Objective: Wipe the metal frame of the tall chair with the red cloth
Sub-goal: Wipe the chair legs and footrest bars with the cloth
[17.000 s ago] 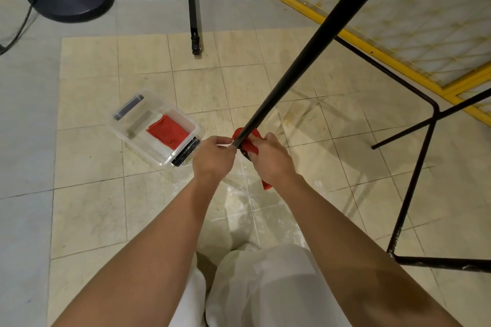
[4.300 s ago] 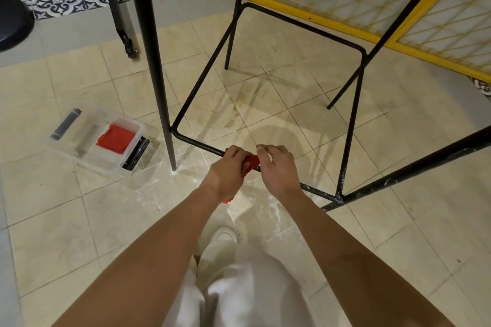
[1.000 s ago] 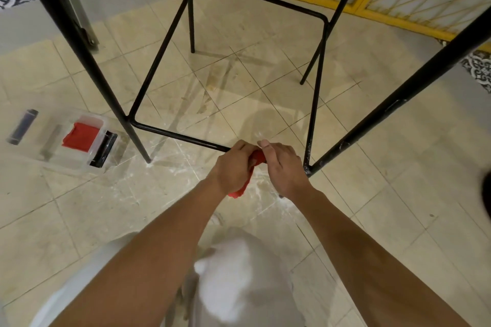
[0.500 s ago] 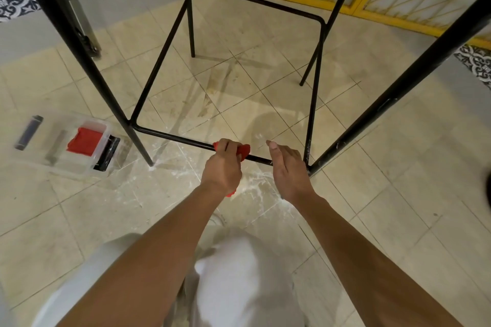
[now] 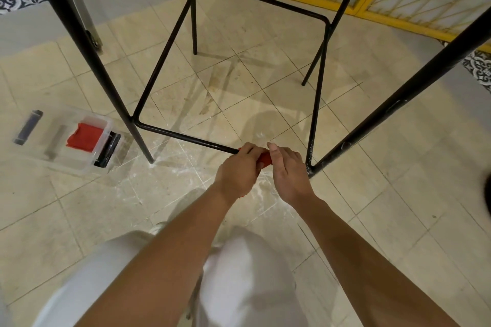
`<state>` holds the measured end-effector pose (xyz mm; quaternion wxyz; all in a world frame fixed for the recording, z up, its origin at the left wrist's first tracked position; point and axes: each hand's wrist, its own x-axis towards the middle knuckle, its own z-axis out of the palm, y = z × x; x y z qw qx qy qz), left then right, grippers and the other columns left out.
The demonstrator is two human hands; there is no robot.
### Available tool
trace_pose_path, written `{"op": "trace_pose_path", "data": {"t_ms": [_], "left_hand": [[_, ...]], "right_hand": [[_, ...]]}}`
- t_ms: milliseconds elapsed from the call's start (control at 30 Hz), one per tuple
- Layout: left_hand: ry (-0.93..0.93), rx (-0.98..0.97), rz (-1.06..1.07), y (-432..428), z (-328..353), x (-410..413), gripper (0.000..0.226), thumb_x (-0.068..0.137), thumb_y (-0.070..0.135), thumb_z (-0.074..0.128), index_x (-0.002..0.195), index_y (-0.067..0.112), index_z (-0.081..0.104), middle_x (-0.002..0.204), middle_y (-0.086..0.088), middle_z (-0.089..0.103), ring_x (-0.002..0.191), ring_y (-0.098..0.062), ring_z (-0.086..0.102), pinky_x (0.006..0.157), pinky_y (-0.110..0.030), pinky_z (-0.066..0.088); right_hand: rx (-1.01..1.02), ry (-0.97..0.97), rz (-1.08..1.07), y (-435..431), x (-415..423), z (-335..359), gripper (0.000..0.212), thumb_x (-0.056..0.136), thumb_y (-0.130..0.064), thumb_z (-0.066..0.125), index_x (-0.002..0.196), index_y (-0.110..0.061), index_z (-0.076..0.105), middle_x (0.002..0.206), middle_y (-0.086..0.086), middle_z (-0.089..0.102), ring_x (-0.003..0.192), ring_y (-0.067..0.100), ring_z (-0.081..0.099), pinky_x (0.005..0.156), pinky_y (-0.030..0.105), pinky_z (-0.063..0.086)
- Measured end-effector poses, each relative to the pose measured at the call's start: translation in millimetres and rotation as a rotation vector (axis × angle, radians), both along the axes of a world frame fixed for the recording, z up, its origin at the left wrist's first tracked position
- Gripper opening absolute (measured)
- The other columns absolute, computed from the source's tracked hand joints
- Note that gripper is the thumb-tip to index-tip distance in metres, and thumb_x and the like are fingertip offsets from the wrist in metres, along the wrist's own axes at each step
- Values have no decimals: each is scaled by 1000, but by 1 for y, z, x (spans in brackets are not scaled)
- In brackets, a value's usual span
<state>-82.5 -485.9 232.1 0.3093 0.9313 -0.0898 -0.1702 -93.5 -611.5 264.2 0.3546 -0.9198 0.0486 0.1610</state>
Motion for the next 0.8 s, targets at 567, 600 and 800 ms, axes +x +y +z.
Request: {"op": "trace_pose_path", "data": {"t_ms": [567,600,800], "left_hand": [[482,-838,459,25,48,22,37,100,16,35,133,22,51,136,0,54,126,-14,49,110,-34,37],[463,-808,436,26,49,22,40,99,9,36,135,20,50,138,-1,52,128,-14,47,111,-31,35],[150,-311,366,27,42,19,45,89,0,53,131,16,54,128,-2,61,120,-14,55,88,-3,28]], "right_hand": [[465,57,-399,39,2,14,55,91,-29,58,138,-21,30,95,-9,56,87,5,59,71,14,47],[406,11,-412,38,4,15,60,89,-26,61,139,-22,27,91,-10,55,83,4,58,68,13,44],[9,-86,-189,41,9,6,58,92,-14,52,139,-35,26,123,6,52,112,24,51,85,42,51]]}}
